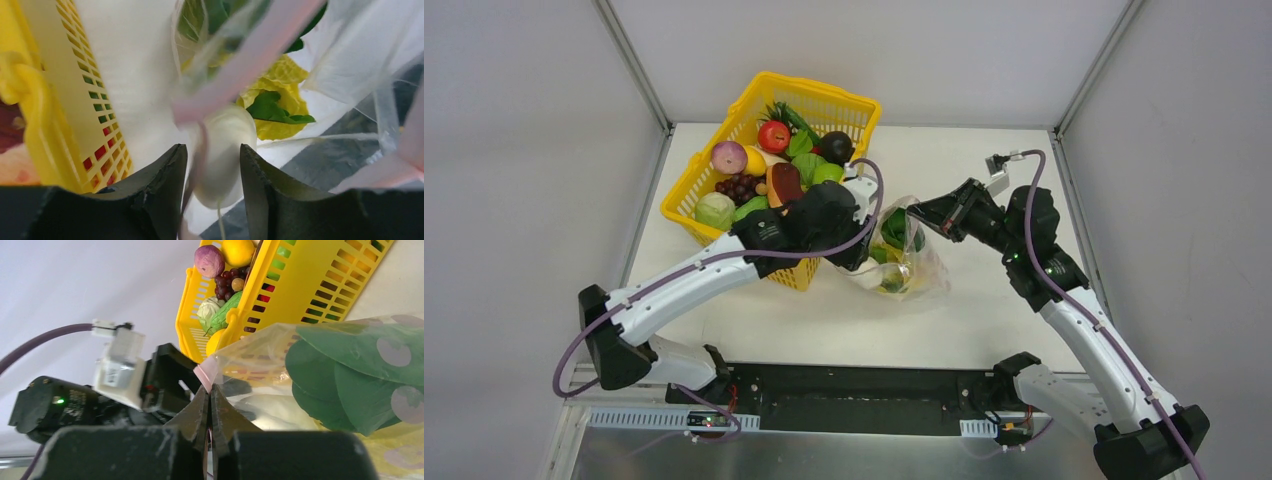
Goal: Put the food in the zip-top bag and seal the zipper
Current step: Adjust the zipper food storage bag at the center of the board, then pick up the fake vegetable from the bin, then place the fake vegetable in the zipper food storage bag.
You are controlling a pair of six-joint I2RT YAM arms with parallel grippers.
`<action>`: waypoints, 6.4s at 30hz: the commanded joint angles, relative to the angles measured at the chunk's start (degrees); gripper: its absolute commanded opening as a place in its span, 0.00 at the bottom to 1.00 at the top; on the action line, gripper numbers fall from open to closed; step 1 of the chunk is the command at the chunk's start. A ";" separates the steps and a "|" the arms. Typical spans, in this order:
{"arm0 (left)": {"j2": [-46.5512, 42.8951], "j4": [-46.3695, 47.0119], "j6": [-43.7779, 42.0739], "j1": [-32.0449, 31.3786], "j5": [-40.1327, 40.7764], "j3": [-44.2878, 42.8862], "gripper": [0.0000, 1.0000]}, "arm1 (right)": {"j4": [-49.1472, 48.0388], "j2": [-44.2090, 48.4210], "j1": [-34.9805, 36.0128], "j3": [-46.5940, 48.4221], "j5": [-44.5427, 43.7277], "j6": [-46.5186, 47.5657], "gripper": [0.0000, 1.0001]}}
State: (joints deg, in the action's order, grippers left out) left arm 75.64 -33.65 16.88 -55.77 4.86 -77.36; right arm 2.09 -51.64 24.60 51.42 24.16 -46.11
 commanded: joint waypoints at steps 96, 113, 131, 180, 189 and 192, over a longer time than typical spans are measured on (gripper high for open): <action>-0.24 12.76 5.55 12.06 -6.63 -8.93 0.47 | 22.84 -9.39 -0.50 22.61 -1.91 25.59 0.01; -11.56 4.63 -0.62 19.03 6.59 -2.61 0.99 | 19.18 -6.54 -0.46 18.87 0.03 23.51 0.02; 3.81 7.97 -5.67 36.32 23.18 -7.75 0.99 | 16.99 -5.43 -0.45 16.74 2.81 21.11 0.03; -12.39 15.58 2.27 32.80 -11.95 -0.10 0.30 | 13.86 -6.00 -0.45 14.62 4.14 18.86 0.03; -8.80 15.98 -3.90 17.26 -28.14 -6.10 0.30 | 13.34 -5.78 -0.46 14.33 3.71 17.91 0.03; -7.44 15.27 -6.48 13.50 -29.57 -7.01 0.32 | 13.14 -5.59 -0.50 14.07 3.55 17.51 0.03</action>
State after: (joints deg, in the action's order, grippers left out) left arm 67.59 -18.63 15.11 -38.46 -18.31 -81.01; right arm 19.27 -58.08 24.25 65.58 27.70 -27.27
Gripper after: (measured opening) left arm 0.680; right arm 0.033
